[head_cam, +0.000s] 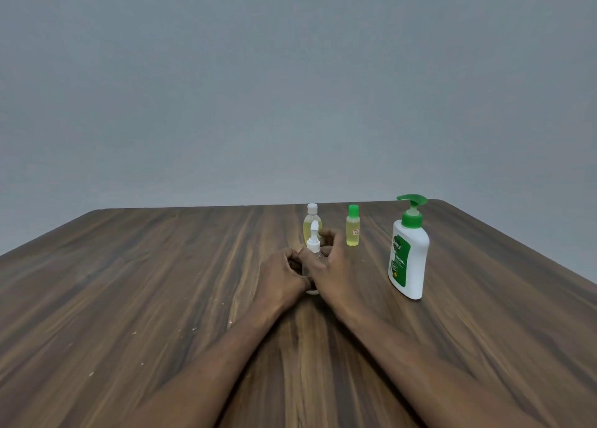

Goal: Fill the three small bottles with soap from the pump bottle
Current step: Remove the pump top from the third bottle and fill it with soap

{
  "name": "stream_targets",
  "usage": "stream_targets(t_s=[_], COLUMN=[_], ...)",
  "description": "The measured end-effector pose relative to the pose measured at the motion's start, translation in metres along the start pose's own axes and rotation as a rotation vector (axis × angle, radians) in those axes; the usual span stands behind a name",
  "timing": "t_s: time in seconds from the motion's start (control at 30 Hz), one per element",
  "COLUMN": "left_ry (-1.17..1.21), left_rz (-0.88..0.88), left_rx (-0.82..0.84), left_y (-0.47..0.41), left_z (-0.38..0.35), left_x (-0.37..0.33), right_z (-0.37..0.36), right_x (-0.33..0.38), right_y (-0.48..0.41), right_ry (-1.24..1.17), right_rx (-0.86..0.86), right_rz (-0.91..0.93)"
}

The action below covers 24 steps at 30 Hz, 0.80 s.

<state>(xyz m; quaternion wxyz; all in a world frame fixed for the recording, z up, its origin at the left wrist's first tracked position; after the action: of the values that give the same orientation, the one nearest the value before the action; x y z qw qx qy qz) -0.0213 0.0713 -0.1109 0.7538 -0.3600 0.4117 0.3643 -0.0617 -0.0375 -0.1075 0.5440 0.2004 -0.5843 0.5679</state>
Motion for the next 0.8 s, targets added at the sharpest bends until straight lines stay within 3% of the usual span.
stream_targets(t_s=[0.1, 0.33, 0.53, 0.8], left_ry=[0.009, 0.021, 0.03, 0.01], left_rz=[0.006, 0.023, 0.033, 0.057], left_rx=[-0.002, -0.012, 0.007, -0.013], left_y=[0.001, -0.002, -0.002, 0.002], left_z=[0.0, -0.001, -0.001, 0.002], left_x=[-0.001, 0.002, 0.003, -0.001], right_z=[0.003, -0.001, 0.005, 0.038], right_x=[-0.002, -0.002, -0.001, 0.059], right_y=[-0.003, -0.002, -0.006, -0.016], right_ry=[0.06, -0.016, 0.127, -0.088], right_rx=[-0.063, -0.016, -0.068, -0.103], right_rz=[-0.014, -0.004, 0.016, 0.231])
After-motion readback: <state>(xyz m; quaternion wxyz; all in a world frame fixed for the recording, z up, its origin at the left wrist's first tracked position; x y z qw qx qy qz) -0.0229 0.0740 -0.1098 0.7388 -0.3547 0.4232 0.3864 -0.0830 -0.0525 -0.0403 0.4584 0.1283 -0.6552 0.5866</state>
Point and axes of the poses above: each hand's wrist, its own y-axis away from the middle knuckle, its own z-axis out of the back of the hand, x = y × z, the point moved 2 cm from there along -y, towards the middle knuckle, and after that the axes turned 11 degrees about x, right-handed, at the moved point
